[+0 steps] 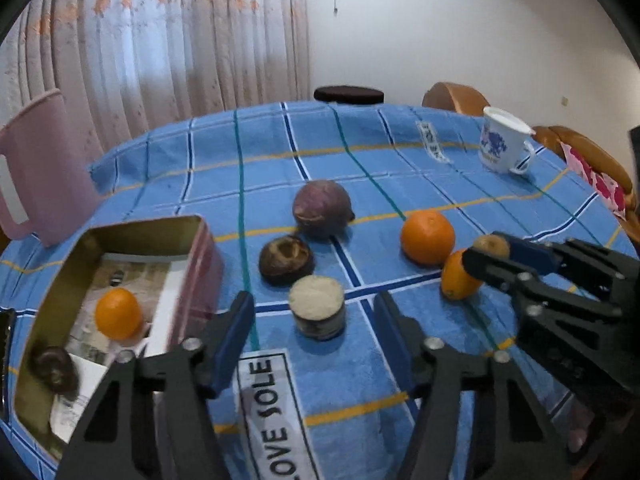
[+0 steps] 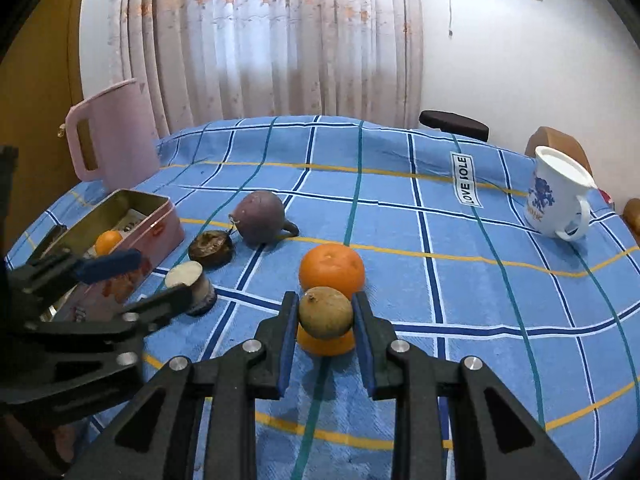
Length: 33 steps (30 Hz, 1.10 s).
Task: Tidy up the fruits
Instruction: 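Grasp the small brown kiwi with the right tool, then grasp the white-topped cut taro piece with the left tool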
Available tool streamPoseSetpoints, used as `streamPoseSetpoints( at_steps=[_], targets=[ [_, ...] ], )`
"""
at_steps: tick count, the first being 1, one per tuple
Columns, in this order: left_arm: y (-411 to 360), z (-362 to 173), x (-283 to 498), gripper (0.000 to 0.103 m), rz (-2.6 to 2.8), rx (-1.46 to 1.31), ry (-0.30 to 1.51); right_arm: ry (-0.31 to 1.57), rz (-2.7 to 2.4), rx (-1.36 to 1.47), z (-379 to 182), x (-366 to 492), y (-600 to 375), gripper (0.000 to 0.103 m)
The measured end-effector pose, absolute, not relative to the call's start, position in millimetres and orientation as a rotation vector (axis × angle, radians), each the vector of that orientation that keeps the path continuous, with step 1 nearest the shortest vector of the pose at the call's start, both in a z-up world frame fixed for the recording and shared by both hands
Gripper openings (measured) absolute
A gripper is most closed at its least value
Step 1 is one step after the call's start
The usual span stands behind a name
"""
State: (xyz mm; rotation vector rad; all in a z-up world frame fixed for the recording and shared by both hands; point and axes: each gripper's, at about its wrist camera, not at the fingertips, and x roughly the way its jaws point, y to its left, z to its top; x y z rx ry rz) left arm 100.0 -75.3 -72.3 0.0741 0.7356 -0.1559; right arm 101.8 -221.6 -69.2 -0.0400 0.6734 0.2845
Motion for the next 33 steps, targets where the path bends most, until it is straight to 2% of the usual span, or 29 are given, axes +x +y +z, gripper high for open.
streamPoseSetpoints(
  at_steps=[7, 8, 9, 33],
  targets=[
    [-82.6, -85.2, 119.6, 0.053, -0.167, 0.077, 0.83, 0.663, 0.309, -0.034, -69.4, 99.2, -221.8, 0.028],
    [-82.6, -86.0, 121.1, 0.04, -0.171, 0.069, 0.839, 0.663, 0.308, -0.035, -69.4, 98.9, -221.8, 0.028],
    [-82.5, -86.9, 123.0, 0.035, -0.174, 0.062, 0.846, 0.664, 0.31, -0.038, -69.5, 99.0, -221.3, 0.028],
    [-78.1, -56.4, 80.6, 0.035, -0.192, 0.045, 0.589, 0.521, 0.365, -0.035, -55.3, 75.1, -223.9, 0.028]
  ],
)
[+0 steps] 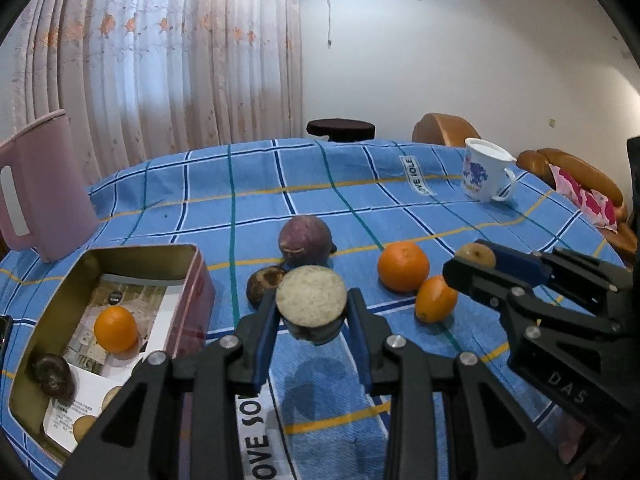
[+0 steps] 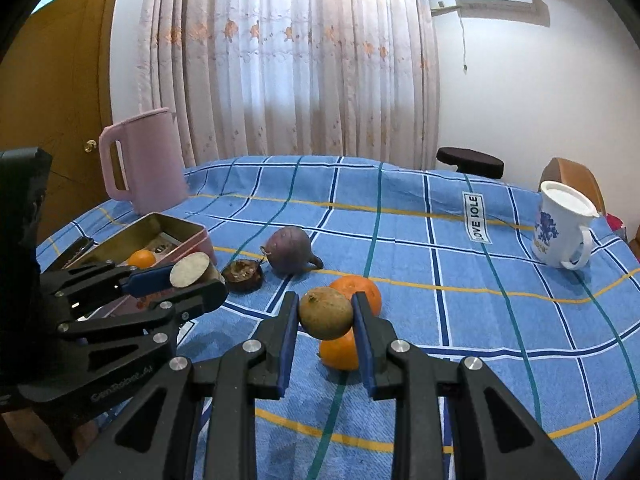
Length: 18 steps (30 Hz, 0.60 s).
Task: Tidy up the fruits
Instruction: 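Grasp the white-topped cut taro piece with the left tool, then carry the taro piece over the tin with the left tool while the right tool carries the kiwi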
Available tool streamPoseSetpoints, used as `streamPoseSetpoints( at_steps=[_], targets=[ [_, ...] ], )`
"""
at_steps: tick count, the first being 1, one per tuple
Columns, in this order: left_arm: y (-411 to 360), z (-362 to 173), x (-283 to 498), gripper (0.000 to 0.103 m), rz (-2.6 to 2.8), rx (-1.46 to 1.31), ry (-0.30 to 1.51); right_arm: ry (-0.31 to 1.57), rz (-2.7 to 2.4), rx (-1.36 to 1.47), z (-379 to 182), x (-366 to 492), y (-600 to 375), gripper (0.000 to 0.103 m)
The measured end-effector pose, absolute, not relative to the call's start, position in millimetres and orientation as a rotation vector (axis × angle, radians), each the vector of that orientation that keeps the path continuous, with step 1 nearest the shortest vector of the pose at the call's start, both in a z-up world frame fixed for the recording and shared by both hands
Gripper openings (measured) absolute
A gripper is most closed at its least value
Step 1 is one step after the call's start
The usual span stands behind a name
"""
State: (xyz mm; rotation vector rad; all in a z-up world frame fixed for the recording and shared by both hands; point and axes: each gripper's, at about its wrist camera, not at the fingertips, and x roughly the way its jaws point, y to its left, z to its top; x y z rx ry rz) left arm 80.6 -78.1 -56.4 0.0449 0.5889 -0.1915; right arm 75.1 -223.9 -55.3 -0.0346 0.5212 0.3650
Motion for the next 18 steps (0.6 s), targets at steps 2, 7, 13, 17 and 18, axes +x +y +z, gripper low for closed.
streamPoseSetpoints(
  at_steps=[2, 7, 13, 17, 18],
  targets=[
    [-77.7, -55.3, 78.6, 0.035, -0.192, 0.044, 0.574, 0.51, 0.369, -0.039, -54.6, 73.3, -223.4, 0.028],
    [-77.0, -53.9, 74.1, 0.035, -0.178, 0.044, 0.55, 0.496, 0.368, -0.04, -53.5, 70.2, -224.1, 0.028],
    [-76.4, -52.3, 71.1, 0.035, -0.167, 0.044, 0.529, 0.478, 0.372, -0.032, -52.0, 67.4, -225.4, 0.028],
    [-76.6, -51.3, 68.1, 0.035, -0.158, 0.048, 0.512, 0.462, 0.375, -0.031, -51.2, 65.0, -226.4, 0.028],
    [-76.3, -51.0, 68.0, 0.035, -0.157, 0.047, 0.51, 0.458, 0.376, -0.03, -50.9, 64.1, -226.5, 0.028]
  ],
)
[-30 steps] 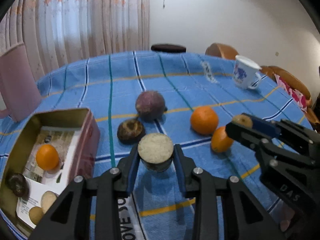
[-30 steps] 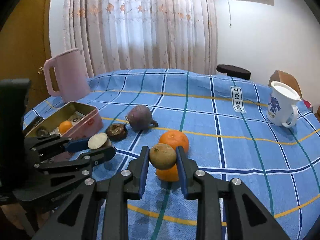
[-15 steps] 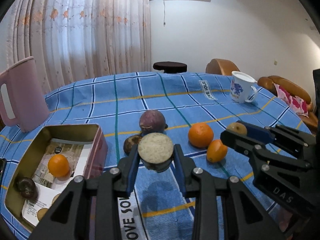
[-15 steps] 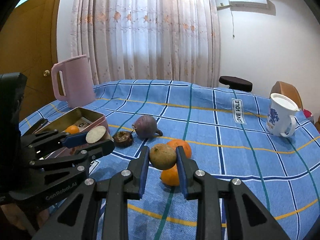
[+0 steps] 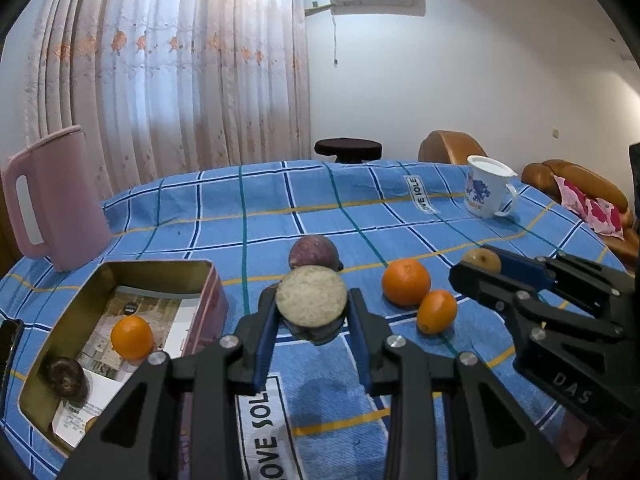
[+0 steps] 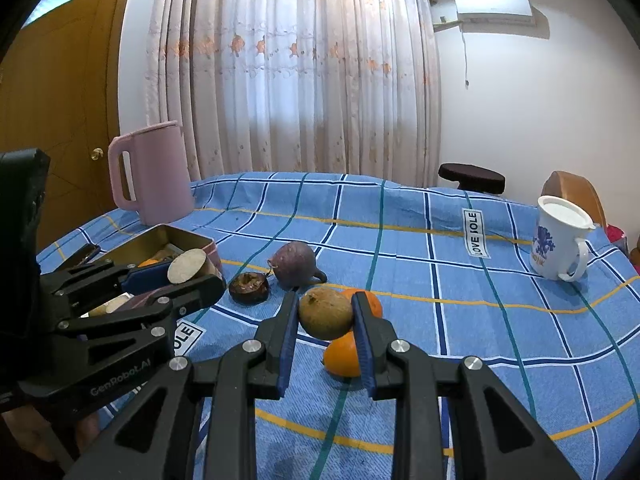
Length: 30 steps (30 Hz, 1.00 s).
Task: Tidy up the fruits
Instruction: 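Carry the taro piece over the tin with the left tool while the right tool carries the kiwi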
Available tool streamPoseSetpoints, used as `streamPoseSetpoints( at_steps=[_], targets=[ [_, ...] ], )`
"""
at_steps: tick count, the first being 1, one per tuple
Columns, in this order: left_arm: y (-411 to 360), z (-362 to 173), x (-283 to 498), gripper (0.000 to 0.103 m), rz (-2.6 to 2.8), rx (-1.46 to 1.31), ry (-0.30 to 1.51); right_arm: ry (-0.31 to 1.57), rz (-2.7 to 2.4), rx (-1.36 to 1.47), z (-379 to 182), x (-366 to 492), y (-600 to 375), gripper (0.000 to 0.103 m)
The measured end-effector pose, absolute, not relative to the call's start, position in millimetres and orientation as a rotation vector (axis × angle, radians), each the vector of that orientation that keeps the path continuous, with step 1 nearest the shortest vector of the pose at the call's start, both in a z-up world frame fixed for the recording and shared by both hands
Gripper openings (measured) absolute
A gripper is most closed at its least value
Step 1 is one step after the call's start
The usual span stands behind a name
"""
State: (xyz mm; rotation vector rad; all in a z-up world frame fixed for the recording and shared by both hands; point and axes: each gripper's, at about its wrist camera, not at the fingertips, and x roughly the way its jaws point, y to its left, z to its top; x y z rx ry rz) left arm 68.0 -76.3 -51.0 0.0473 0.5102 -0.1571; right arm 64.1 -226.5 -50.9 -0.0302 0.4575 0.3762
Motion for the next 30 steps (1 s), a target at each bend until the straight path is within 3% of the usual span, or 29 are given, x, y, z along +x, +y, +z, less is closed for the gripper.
streamPoseSetpoints(
  at_steps=[30],
  targets=[
    [-73.0, -40.3, 46.1, 0.035, -0.088, 0.059, 0.381, 0.37, 0.399, -0.041, -44.9, 46.4, -227.1, 0.028]
  ],
)
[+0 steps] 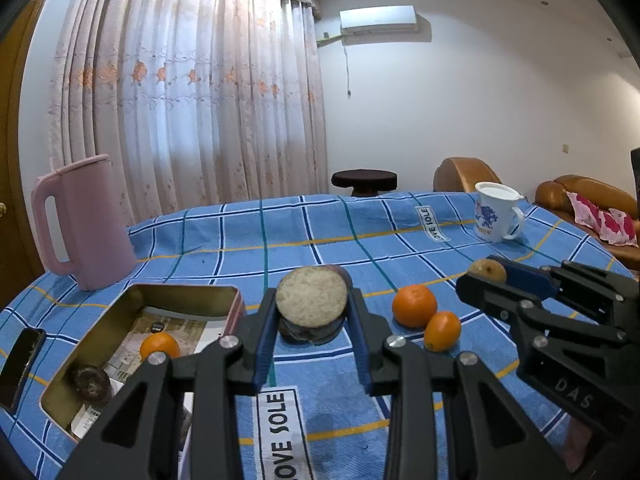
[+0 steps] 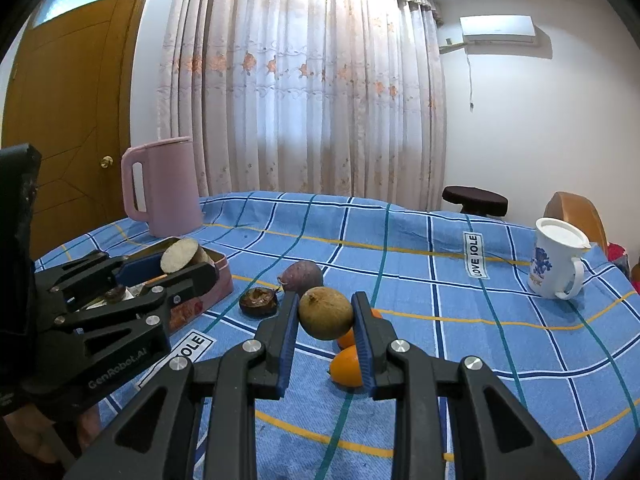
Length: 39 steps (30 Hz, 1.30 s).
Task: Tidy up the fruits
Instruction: 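Carry the taro piece over the tin with the left tool while the right tool carries the kiwi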
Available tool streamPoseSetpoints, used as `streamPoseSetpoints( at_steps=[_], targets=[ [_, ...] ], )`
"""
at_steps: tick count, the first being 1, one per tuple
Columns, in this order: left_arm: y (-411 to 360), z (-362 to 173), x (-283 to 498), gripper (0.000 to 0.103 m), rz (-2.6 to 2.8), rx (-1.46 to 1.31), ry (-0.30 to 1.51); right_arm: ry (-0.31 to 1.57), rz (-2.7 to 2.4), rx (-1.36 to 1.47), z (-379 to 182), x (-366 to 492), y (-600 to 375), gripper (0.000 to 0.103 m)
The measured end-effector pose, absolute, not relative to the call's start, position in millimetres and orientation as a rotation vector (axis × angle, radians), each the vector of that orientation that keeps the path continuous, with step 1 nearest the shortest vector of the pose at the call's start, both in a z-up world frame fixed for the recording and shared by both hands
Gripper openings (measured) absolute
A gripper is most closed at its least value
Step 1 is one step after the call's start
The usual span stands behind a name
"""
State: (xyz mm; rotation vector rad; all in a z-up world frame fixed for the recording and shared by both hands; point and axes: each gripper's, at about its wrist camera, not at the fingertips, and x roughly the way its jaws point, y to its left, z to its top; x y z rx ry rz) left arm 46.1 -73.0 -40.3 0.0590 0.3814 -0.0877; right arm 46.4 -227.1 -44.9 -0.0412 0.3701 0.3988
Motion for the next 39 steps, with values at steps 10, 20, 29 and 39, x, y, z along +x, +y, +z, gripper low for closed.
streamPoseSetpoints(
  at_steps=[10, 20, 29, 39],
  targets=[
    [-50.7, -33.8, 48.8, 0.035, -0.044, 0.036, 0.422, 0.408, 0.455, -0.078, -36.9, 59.6, -203.9, 0.028],
    [28.7, -27.9, 60.2, 0.035, 0.116, -0.037, 0.485, 0.415, 0.609, -0.136, -16.4, 79.9, -124.0, 0.028],
    [65.0, -37.0, 64.1, 0.035, 0.181, -0.027, 0.528, 0.463, 0.693, -0.139, -23.8, 94.9, -76.8, 0.028],
    [84.2, -48.9, 69.7, 0.035, 0.179, -0.033, 0.589, 0.524, 0.737, -0.162, -39.4, 102.2, -44.0, 0.029]
  ],
)
